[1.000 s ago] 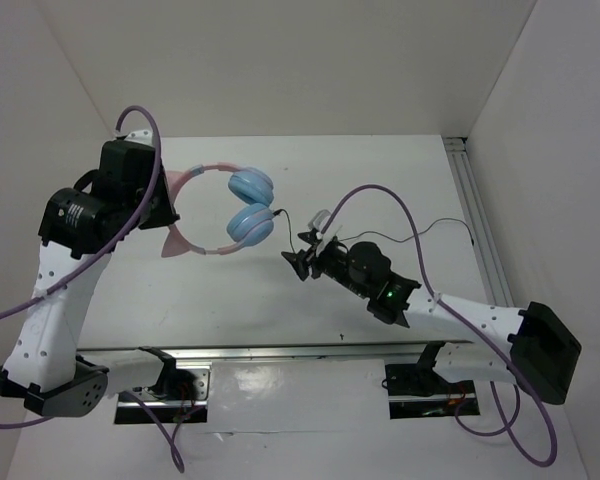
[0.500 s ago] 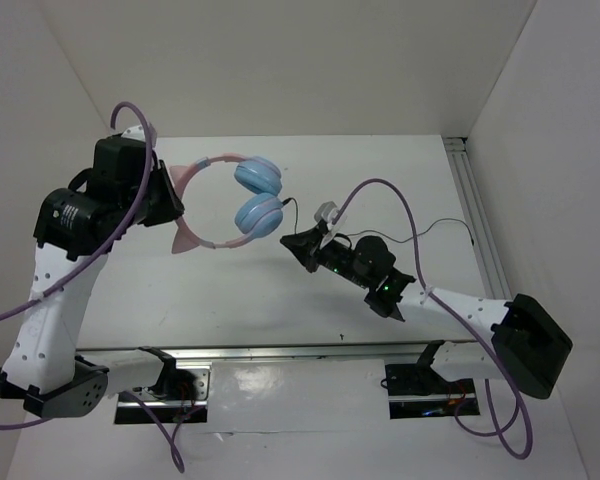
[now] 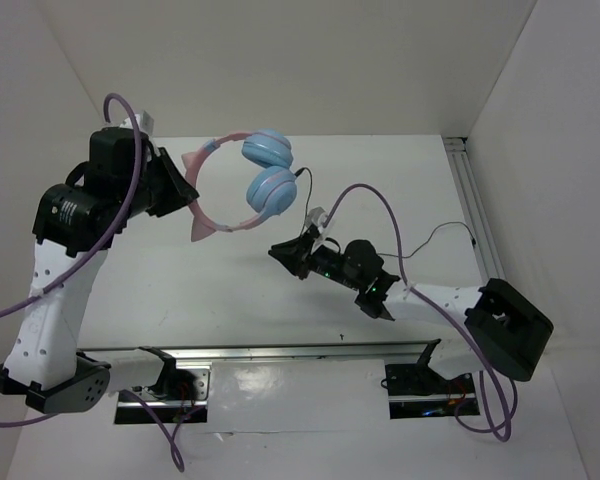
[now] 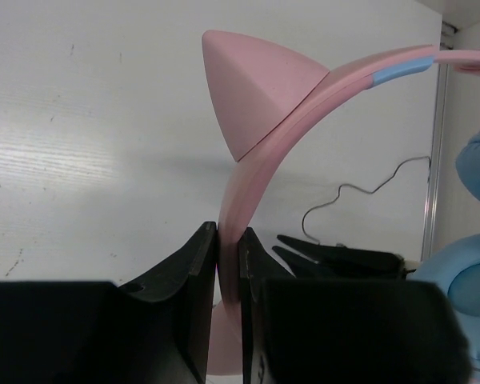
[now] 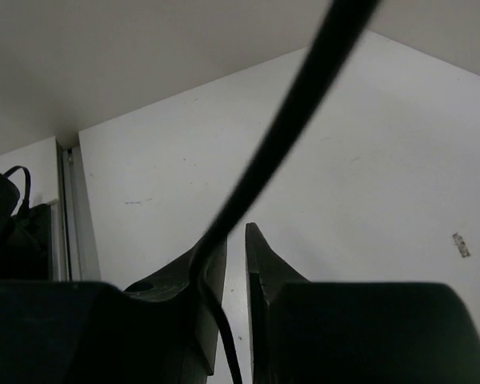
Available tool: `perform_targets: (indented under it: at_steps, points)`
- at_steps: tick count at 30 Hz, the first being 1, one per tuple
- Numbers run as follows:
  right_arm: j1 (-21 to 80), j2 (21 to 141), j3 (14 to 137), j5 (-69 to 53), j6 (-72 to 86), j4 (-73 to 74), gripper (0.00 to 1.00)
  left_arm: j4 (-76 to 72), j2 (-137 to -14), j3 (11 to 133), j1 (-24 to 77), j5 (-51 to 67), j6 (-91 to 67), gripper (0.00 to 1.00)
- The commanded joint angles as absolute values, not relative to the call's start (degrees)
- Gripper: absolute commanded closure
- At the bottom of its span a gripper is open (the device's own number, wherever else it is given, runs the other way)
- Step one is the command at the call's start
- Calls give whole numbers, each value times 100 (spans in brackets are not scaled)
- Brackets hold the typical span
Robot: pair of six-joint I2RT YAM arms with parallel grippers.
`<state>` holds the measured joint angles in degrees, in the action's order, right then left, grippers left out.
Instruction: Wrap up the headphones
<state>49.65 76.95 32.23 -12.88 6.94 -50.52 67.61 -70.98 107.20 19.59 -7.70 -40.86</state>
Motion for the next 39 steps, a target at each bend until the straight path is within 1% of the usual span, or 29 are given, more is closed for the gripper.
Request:
perform_targets:
  at_steps: [1, 6, 8, 17, 21, 23, 24, 25, 26, 27, 28, 34, 37, 38, 39]
  points:
    - [5159, 7875, 3112, -1170, 800, -5853, 77, 6039, -7093, 10917, 1898, -913, -4894, 100]
    - [5212, 7998, 2593, -1028, 1072, -6275, 77, 5915, -6961, 10749, 1898, -1457, -5545, 100]
    - [5265, 7998, 2532, -976, 1072, -6275, 70, 5915, -7031, 10889, 1898, -1573, -5677, 100]
    - [5440, 8305, 2531, -545, 1020, -5749, 70, 6081, -7409, 10705, 1898, -2785, -6513, 100]
    - [5511, 8464, 2391, -483, 1020, -5800, 59, 6082, -7515, 10582, 1828, -3076, -6662, 100]
    - [5563, 8604, 2251, -483, 1072, -6037, 59, 6029, -7646, 10644, 1680, -3076, -6584, 100]
    - [5563, 8604, 2250, -483, 1124, -6099, 62, 6029, -7646, 10731, 1679, -3076, -6583, 100]
    - [5616, 8604, 2250, -544, 1125, -6152, 69, 6029, -7725, 10792, 1679, -3076, -6531, 100]
    - [5616, 8665, 2250, -545, 1125, -6152, 83, 6029, -7804, 10793, 1679, -3154, -6530, 100]
    - [5668, 8666, 2250, -545, 1125, -6091, 88, 6029, -7805, 10793, 1679, -3242, -6452, 100]
    - [5669, 8666, 2311, -545, 1125, -6013, 90, 6029, -7892, 10793, 1679, -3304, -6451, 100]
    - [5933, 8666, 2628, -545, 1002, -5327, 90, 6091, -8016, 10601, 1626, -3963, -6556, 100]
    - [6038, 8464, 2900, -633, 861, -4722, 90, 6030, -8016, 10284, 1626, -4350, -6662, 100]
    - [6038, 8386, 2996, -354, 792, -4459, 93, 6029, -8016, 10222, 1626, -4446, -6610, 100]
    - [6116, 8211, 3084, -265, 643, -3934, 93, 6029, -8085, 10152, 1626, -4534, -6609, 100]
